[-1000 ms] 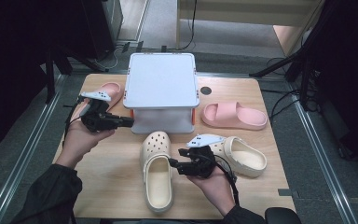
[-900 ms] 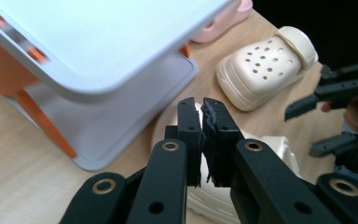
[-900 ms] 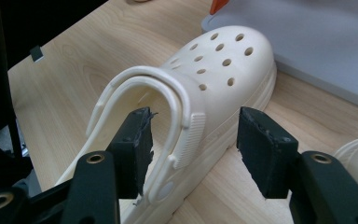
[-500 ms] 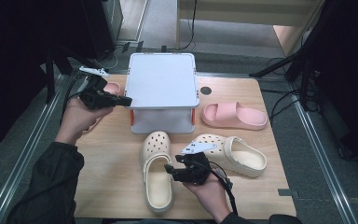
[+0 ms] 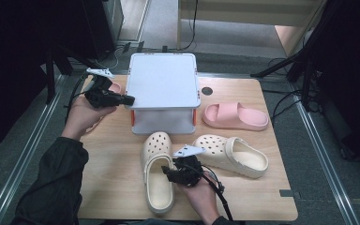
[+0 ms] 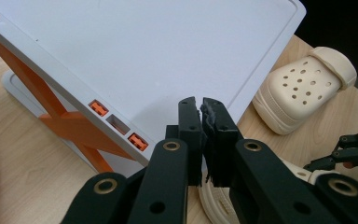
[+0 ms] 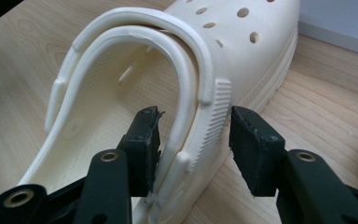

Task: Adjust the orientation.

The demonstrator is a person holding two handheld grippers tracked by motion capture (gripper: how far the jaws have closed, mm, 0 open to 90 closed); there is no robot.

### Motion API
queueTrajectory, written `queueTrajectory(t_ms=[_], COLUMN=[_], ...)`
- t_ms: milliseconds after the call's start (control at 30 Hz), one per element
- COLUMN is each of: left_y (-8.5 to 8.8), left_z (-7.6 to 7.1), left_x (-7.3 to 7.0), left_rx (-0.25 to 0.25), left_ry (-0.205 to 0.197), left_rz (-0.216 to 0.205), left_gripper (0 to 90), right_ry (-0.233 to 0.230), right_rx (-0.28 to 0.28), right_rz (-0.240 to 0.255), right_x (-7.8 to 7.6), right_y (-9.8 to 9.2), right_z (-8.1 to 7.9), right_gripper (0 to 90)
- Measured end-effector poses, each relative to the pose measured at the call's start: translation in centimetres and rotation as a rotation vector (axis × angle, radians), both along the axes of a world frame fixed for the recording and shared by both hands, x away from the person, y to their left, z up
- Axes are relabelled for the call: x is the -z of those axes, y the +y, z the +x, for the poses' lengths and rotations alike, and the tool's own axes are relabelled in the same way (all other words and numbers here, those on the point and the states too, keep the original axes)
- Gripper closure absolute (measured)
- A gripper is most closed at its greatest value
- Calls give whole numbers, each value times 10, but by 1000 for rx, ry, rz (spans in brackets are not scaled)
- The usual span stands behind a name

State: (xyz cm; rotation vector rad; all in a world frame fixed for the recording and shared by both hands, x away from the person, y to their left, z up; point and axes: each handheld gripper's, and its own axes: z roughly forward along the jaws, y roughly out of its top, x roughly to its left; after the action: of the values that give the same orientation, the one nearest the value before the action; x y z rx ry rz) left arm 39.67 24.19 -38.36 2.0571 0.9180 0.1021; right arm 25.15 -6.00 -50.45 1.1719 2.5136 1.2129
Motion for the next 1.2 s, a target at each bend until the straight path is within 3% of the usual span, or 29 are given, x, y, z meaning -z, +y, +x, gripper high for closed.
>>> queueTrajectory(t_ms=[100,300,433,533,733,800,933,1200], left_y=[0,2,1,1,2,1,0,1], left_z=[-1,-1,-1,-1,-1,-1,-1,-1], left_x=[-1,0,0,0,0,0,0,1], left_rx=[-31,-21,-23,-23,-21,-18,-14,-9], left_ry=[-12,-4,-12,-12,-1,-2,-1,0], left_rz=[17,1,9,9,0,2,0,-5], left_gripper=[856,869,871,871,870,870,870,869], right_ry=[4,43,33,6,19,2,-14,-46], right_rx=[-6,15,29,34,27,29,50,90], right_rz=[2,32,46,53,71,63,63,46], right_x=[0,-2,-5,-9,-19,-24,-35,-40], right_y=[-2,-8,-8,-8,-7,-6,-3,7], right_z=[3,10,13,16,26,30,46,78], right_gripper=[581,719,772,781,783,782,782,781])
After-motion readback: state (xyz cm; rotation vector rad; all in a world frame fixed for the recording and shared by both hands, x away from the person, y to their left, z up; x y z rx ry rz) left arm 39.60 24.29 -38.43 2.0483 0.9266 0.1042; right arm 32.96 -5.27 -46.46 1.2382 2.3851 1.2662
